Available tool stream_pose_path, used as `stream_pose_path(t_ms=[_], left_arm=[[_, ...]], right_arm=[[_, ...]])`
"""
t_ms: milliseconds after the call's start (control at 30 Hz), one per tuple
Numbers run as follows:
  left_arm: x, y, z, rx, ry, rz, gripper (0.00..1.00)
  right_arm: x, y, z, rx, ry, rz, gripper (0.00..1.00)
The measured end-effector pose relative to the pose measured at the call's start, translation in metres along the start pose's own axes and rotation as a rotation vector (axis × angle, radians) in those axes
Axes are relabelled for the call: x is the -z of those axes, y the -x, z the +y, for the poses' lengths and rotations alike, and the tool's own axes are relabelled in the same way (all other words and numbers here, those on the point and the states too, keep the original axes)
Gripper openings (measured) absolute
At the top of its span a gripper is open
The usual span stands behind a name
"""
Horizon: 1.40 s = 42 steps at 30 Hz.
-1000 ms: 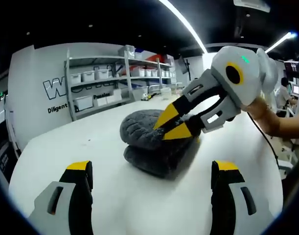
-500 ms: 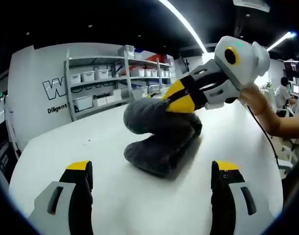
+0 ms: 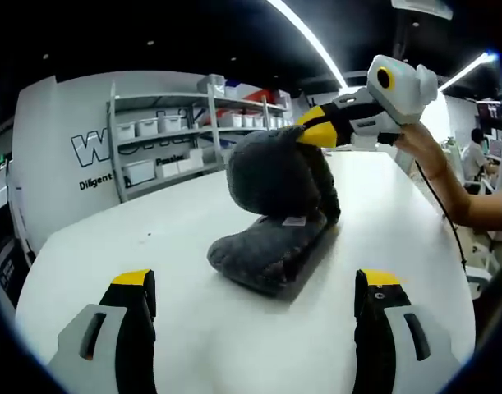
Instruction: Open the folded towel by lifting each exposed corner and separating the folded layers until the towel lies flat within the target outline without major curled edges
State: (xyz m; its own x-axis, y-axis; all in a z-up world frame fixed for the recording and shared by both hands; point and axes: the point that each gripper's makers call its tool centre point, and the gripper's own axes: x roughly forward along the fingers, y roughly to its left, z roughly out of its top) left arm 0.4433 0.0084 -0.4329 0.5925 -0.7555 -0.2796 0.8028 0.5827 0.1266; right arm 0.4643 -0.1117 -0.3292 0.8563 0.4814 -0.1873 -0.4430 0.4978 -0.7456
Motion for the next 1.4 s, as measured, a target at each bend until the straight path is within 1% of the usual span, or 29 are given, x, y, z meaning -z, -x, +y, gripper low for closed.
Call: stream_pose_path(t_ms=[100, 133, 233, 367, 567, 733, 800, 1000, 1033, 1100, 1267, 1400], left_arm=[[0.001, 0.000, 0.000, 0.000, 0.000, 0.002, 0.99], [0.001, 0.000, -0.001, 0.000, -0.001, 0.003, 0.99], [0.002, -0.001, -0.002, 0.003, -0.005, 0.008, 0.99], [0.003, 0.000, -0.001, 0.004, -0.006, 0.013, 0.99], [0.003, 0.000, -0.002, 0.004, -0.007, 0.014, 0.99], [0.003, 0.000, -0.002, 0.004, -0.008, 0.016, 0.99], [0.003, 0.000, -0.002, 0.004, -0.009, 0.015, 0.99], [0.004, 0.000, -0.003, 0.006, -0.009, 0.018, 0.99], [0.005, 0.000, -0.003, 0.007, -0.009, 0.020, 0.99], [0.006, -0.001, -0.003, 0.007, -0.009, 0.024, 0.99], [0.008, -0.002, -0.005, 0.013, -0.019, 0.040, 0.99], [0.005, -0.002, -0.008, 0.028, -0.013, 0.025, 0.99]], right_arm=[[0.006, 0.005, -0.013, 0.020, -0.016, 0.004, 0.01], [0.007, 0.006, -0.015, 0.023, -0.017, 0.004, 0.01], [0.016, 0.016, -0.030, 0.058, -0.036, 0.009, 0.01], [0.026, 0.025, -0.040, 0.083, -0.057, 0.017, 0.01], [0.041, 0.041, -0.056, 0.129, -0.109, 0.008, 0.01], [0.051, 0.053, -0.065, 0.156, -0.166, -0.016, 0.01], [0.060, 0.057, -0.069, 0.176, -0.209, -0.019, 0.01], [0.084, 0.069, -0.077, 0.215, -0.286, -0.017, 0.01], [0.086, 0.071, -0.078, 0.215, -0.288, -0.018, 0.01], [0.093, 0.076, -0.080, 0.216, -0.305, -0.015, 0.01], [0.111, 0.088, -0.083, 0.238, -0.310, 0.012, 0.01], [0.130, 0.095, -0.087, 0.245, -0.343, 0.038, 0.01]])
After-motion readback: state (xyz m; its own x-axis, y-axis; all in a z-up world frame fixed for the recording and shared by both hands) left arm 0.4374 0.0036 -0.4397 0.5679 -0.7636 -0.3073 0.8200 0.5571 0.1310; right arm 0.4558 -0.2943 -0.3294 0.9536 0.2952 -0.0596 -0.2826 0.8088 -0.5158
